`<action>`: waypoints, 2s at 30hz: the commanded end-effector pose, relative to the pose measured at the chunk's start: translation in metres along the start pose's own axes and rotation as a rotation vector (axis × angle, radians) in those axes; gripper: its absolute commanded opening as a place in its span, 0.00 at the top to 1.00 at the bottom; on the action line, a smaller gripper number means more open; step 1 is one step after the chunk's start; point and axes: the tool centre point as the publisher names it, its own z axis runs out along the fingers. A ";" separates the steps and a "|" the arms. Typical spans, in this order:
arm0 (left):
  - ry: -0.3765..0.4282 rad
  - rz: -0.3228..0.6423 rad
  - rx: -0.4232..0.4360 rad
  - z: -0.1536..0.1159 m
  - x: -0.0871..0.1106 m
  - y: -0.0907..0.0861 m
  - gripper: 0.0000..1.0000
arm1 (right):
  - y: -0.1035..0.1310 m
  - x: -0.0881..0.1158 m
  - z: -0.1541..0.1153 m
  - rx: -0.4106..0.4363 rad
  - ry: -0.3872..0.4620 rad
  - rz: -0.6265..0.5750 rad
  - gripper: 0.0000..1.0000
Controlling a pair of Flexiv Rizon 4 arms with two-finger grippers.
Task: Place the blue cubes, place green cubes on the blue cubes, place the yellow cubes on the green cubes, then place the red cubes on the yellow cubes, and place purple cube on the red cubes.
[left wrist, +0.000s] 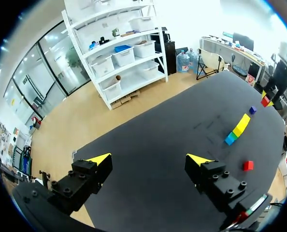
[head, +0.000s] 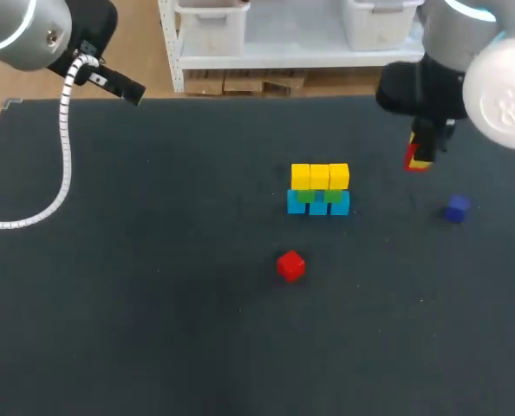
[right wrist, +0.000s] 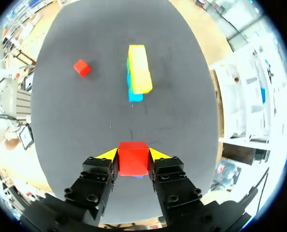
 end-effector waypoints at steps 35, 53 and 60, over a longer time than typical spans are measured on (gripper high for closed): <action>-0.001 0.001 0.003 0.001 0.000 0.001 0.00 | -0.012 -0.106 0.021 -0.097 0.009 -0.122 1.00; -0.001 0.001 0.003 0.001 0.000 0.001 0.00 | -0.015 -0.113 0.044 -0.111 0.045 -0.069 1.00; -0.001 0.001 0.003 0.001 0.000 0.001 0.00 | -0.017 -0.113 0.046 -0.112 0.036 -0.054 1.00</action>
